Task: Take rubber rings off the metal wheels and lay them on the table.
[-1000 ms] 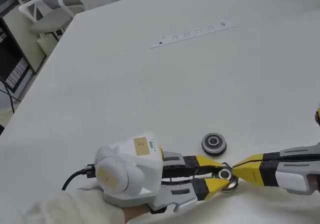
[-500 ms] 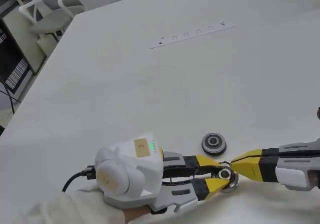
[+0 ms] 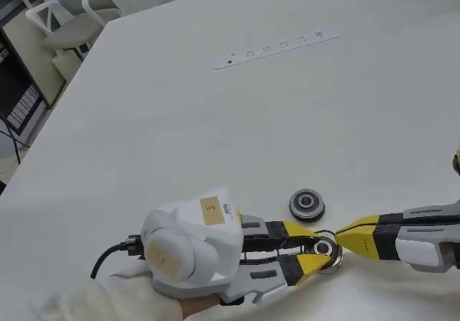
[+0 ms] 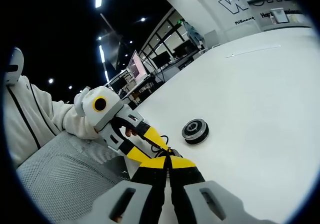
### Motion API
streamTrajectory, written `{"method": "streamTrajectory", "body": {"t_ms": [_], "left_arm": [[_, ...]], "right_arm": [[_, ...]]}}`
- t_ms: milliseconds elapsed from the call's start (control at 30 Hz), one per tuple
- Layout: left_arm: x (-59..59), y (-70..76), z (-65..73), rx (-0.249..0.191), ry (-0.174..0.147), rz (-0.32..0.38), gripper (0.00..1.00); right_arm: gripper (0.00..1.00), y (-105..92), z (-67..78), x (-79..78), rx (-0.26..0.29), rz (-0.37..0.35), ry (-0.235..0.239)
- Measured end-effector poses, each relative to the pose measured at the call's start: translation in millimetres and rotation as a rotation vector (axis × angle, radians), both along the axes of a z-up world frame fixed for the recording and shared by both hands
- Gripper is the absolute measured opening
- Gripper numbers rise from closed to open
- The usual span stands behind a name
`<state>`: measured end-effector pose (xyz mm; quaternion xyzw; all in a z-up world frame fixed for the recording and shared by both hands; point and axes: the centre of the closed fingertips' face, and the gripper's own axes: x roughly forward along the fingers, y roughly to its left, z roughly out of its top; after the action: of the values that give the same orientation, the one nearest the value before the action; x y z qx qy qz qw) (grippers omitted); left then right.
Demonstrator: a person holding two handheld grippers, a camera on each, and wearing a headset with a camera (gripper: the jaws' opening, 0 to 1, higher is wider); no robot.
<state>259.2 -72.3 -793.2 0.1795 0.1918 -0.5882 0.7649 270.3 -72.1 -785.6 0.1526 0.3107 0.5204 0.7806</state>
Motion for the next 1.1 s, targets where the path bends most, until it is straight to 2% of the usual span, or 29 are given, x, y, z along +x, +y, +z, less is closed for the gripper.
{"method": "streamTrajectory", "body": {"t_ms": [100,200,300,500,667,900,1033,1100], "left_arm": [[0.4,1.3,0.3,0.017,0.003,-0.002,0.14],[-0.3,1.0,6.6,0.005,-0.013,-0.018,0.15],[3.9,-1.2,18.6,-0.017,-0.031,-0.008,0.18],[2.8,-3.3,35.1,-0.031,-0.055,-0.004,0.26],[4.6,-2.5,47.2,-0.043,-0.058,-0.001,0.36],[12.6,7.9,67.3,-0.046,-0.078,0.01,0.45],[18.5,17.9,82.8,-0.055,-0.097,0.039,0.51],[19.9,23.9,88.7,-0.057,-0.094,0.051,0.53]], "right_arm": [[0.0,-0.5,-1.3,-0.2,-0.004,-0.002,0.008],[0.0,-1.0,-2.3,-0.3,-0.011,-0.002,0.006],[0.0,-1.3,-2.3,-0.4,-0.014,-0.001,0.003],[0.0,-2.6,-1.0,-0.2,-0.013,-0.005,-0.001],[0.0,-3.7,1.7,0.5,-0.003,-0.011,-0.001],[0.0,-5.5,4.4,1.0,-0.009,-0.013,-0.007],[0.0,-8.2,8.1,2.9,-0.008,-0.022,-0.014],[0.0,-9.3,9.5,3.6,-0.007,-0.025,-0.016]]}}
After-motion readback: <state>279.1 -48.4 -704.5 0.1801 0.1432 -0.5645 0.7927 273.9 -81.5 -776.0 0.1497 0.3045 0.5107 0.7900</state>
